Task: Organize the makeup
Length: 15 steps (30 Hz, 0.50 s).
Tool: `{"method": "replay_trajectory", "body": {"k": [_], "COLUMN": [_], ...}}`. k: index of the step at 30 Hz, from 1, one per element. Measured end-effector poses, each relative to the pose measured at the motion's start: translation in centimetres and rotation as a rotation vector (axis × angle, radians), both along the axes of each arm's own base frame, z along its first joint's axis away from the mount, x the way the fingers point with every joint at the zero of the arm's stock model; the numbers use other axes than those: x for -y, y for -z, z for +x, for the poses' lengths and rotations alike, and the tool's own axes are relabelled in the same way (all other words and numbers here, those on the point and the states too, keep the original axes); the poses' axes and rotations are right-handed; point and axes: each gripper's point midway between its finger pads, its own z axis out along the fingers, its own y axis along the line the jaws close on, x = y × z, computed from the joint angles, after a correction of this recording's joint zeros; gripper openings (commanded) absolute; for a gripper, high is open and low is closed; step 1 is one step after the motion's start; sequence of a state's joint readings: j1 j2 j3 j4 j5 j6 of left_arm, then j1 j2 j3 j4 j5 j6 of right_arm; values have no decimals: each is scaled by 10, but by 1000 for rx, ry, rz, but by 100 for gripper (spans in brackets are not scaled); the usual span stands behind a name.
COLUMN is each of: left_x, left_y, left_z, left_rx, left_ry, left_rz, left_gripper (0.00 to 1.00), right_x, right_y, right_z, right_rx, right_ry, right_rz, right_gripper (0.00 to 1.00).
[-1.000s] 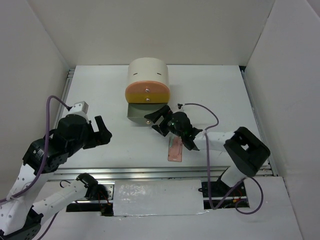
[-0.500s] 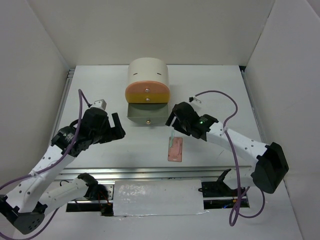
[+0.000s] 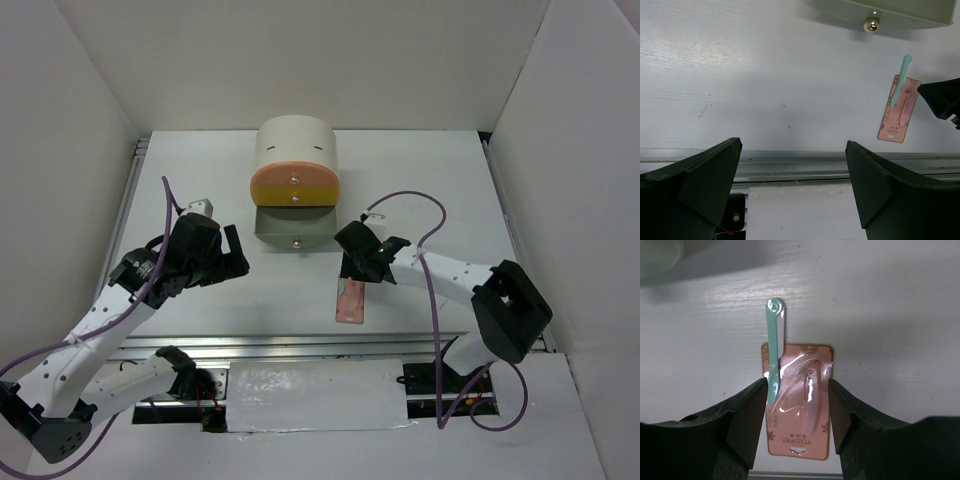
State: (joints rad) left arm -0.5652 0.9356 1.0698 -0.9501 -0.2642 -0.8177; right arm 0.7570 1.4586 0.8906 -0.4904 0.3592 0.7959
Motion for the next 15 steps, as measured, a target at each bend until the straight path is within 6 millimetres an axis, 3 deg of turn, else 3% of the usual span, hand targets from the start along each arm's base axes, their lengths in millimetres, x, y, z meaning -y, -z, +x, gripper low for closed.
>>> {"method": "replay_trajectory", "body": {"k": [7,15], "left_x": [-8,-10], "left_y": [-4,-6], "left_z": [-9,-13], "left_rx": [11,19], "left_ry": [-5,5], "left_rz": [5,6], "left_gripper": [99,99], "right_x": [-8,-20], "right_y": [27,37], "right_z": [3,14], "right_rx": [-44,-49], "right_ry": [-43,-67], "right_rz": [-37,-56], "right_gripper": [55,53]}}
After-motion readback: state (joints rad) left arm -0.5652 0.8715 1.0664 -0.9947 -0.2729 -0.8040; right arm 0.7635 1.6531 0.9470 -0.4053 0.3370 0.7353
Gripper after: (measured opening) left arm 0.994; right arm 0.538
